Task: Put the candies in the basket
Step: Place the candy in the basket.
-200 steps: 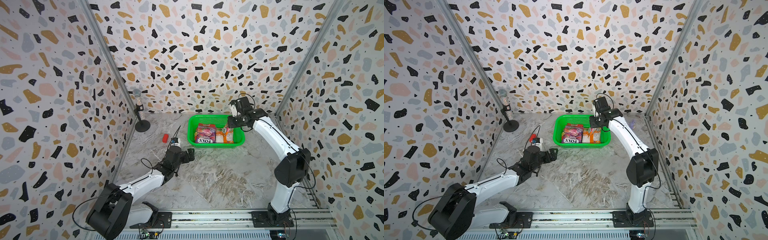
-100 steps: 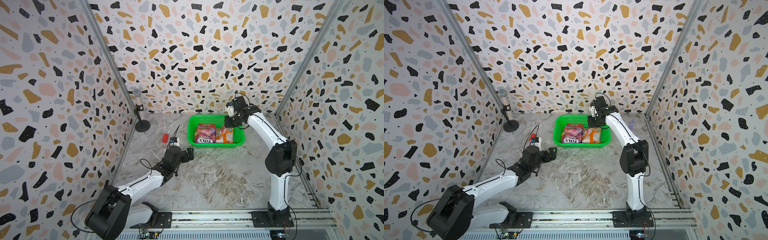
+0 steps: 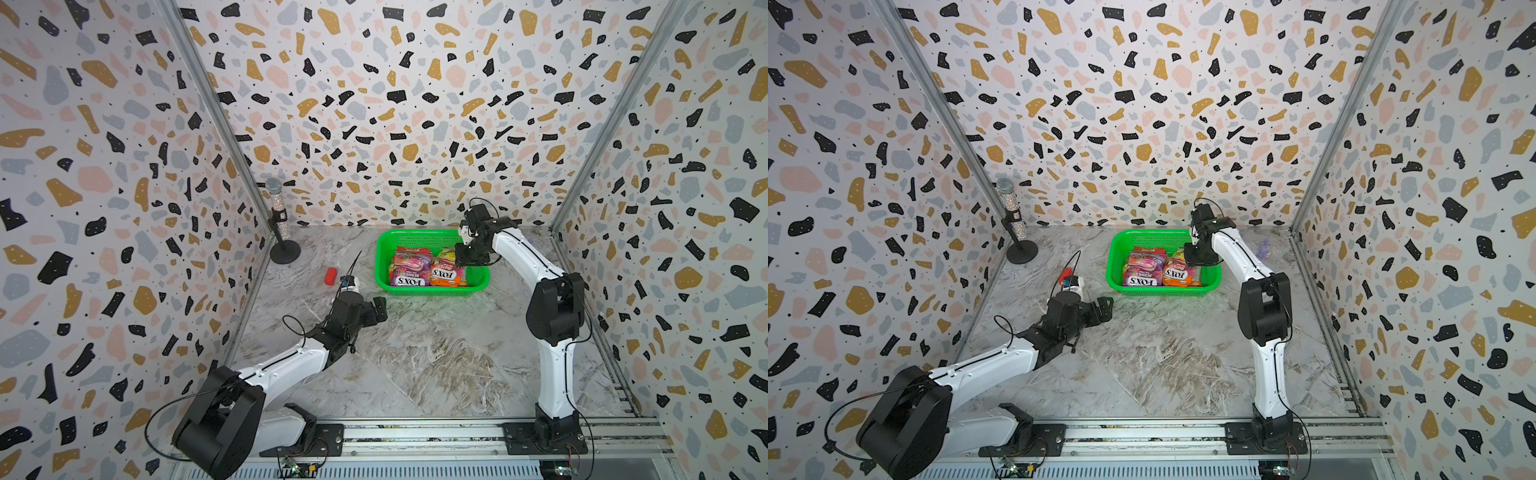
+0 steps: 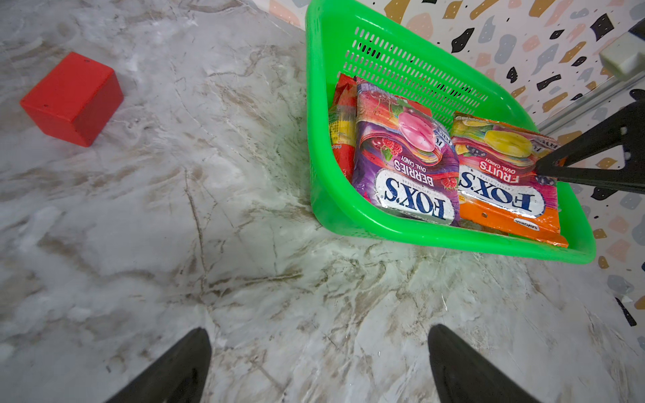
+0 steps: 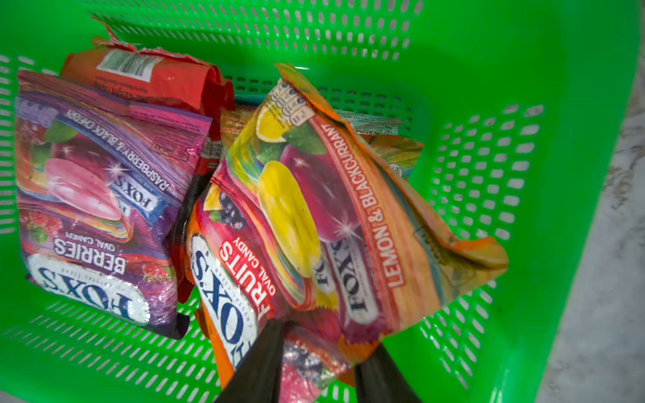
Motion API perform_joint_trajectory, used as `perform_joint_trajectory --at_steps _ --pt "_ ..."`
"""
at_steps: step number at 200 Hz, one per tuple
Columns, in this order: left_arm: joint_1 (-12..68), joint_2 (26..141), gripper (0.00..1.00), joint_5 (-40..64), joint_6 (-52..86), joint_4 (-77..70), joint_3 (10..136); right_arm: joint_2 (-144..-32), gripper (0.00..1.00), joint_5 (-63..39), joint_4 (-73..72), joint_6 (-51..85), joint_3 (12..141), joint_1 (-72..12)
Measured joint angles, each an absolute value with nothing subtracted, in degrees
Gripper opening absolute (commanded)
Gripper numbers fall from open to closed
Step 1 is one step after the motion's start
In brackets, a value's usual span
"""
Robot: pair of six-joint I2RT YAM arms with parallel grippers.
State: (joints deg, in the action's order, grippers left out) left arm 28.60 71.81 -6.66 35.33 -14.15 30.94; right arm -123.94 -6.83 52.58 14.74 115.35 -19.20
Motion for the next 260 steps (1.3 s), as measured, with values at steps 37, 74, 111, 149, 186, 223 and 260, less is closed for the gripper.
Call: perform_joint_trajectory --at_steps 37,74,111,149,186,223,260 --pt "28.6 72.2 1.00 -6.8 35.3 -13.7 31.2 -127.6 0.33 -3.9 54.1 14.5 118.9 -19.2" --pt "28.6 72.7 1.00 -7.0 35.3 -13.2 32.0 -129.8 0.38 -0.4 55.5 14.0 121.0 -19.2" --pt "28.6 73.4 1.00 -7.0 35.3 -12.4 32.2 -130.0 0.52 1.8 56.2 14.9 121.9 -19.2" --pt "28.6 73.0 1.00 -8.2 35.5 -11.5 32.6 -121.0 0.63 0.5 51.3 18.0 110.5 -19.5" --pt "28.6 70.8 1.00 -10.3 35.8 -11.2 32.6 -115.5 0.63 -11.2 41.7 22.9 106.3 -20.2" --pt "28.6 70.7 1.00 -10.9 35.8 -11.1 32.6 -125.6 0.60 -18.6 38.5 25.6 115.1 -20.5" --pt "28.6 70.8 1.00 -11.0 35.8 -10.7 32.6 -130.8 0.57 -20.9 39.4 25.2 115.3 -20.5"
